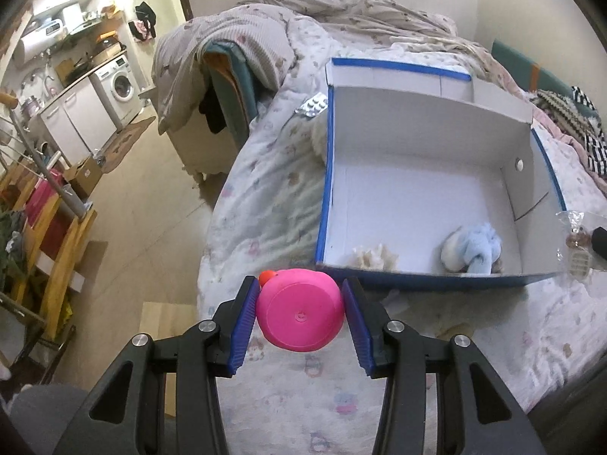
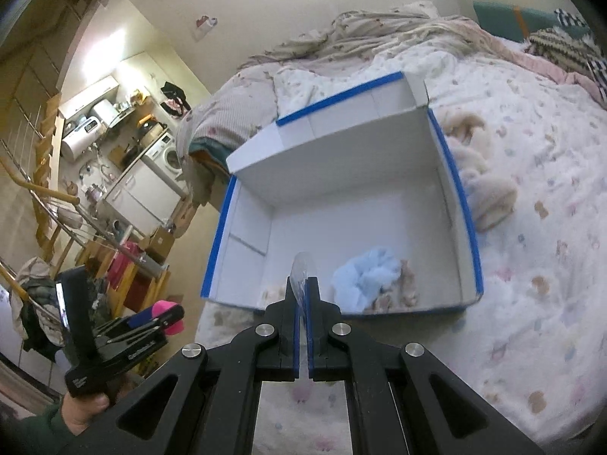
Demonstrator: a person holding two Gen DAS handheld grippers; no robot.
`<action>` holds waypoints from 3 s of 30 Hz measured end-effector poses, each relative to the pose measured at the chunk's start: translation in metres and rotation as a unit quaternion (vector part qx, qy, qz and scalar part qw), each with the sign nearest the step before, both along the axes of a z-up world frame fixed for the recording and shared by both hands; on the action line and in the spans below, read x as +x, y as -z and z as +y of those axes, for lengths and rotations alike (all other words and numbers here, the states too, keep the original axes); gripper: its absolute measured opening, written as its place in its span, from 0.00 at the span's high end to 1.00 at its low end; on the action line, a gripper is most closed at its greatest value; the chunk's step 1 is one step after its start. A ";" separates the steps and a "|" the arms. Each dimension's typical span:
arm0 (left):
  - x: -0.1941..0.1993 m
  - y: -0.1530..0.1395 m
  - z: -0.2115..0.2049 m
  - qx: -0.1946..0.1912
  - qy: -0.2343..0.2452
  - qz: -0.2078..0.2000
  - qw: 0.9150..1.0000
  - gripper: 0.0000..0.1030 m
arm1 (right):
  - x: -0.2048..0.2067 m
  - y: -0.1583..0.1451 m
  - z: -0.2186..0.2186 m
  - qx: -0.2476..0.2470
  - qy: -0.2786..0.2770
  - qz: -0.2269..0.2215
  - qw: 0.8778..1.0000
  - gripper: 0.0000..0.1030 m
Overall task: Organize soft objects
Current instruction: 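Carry the pink duck and clear packet over the box with both grippers, then open both grippers to drop the duck and packet into the box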
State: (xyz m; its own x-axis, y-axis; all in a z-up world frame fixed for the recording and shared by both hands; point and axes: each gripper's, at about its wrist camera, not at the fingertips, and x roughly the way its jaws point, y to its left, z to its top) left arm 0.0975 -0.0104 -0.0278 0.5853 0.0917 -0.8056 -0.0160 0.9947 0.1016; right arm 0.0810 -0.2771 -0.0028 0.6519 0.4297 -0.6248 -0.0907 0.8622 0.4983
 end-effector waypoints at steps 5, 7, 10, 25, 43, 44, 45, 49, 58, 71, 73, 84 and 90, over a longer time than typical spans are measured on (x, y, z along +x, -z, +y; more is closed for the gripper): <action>0.013 -0.009 -0.006 0.002 0.001 -0.006 1.000 0.60 | 0.013 0.001 -0.008 -0.002 0.005 -0.007 1.000 0.96; 0.020 -0.011 -0.008 0.003 0.002 -0.007 1.000 0.60 | 0.018 0.002 -0.010 -0.003 0.007 -0.008 1.000 0.96; 0.030 -0.012 -0.015 0.013 0.008 -0.011 1.000 0.60 | 0.024 0.005 -0.013 0.001 0.009 -0.008 1.000 0.96; 0.071 -0.015 -0.039 0.019 0.036 -0.022 0.999 0.60 | 0.052 0.011 -0.021 -0.002 0.018 -0.006 1.000 0.96; 0.113 0.029 -0.056 -0.001 0.058 0.009 0.998 0.60 | 0.093 0.031 -0.003 -0.039 0.002 0.022 0.999 0.96; 0.114 0.033 -0.057 0.000 0.059 0.012 0.998 0.60 | 0.095 0.033 -0.003 -0.040 0.002 0.024 0.999 0.96; 0.114 0.037 -0.058 0.002 0.060 0.012 0.998 0.60 | 0.097 0.034 -0.003 -0.040 0.002 0.026 0.999 0.96; 0.113 0.043 -0.066 0.009 0.079 0.013 0.997 0.60 | 0.102 0.042 -0.003 -0.047 0.008 0.036 0.998 0.96; 0.117 0.052 -0.075 0.008 0.090 0.012 0.996 0.60 | 0.107 0.058 0.001 -0.059 0.007 0.065 0.996 0.96; 0.123 0.059 -0.070 -0.018 0.083 0.020 0.996 0.59 | 0.111 0.072 -0.002 -0.064 0.017 0.099 0.993 0.95; 0.124 0.059 -0.069 -0.015 0.077 0.015 0.997 0.59 | 0.111 0.074 -0.007 -0.061 0.028 0.105 0.992 0.95; 0.123 0.060 -0.070 -0.011 0.078 0.015 0.997 0.53 | 0.113 0.079 -0.009 -0.048 0.033 0.120 0.991 0.95; 0.120 0.055 -0.072 -0.004 0.083 0.004 0.997 0.41 | 0.113 0.078 -0.006 -0.033 0.023 0.117 0.992 0.62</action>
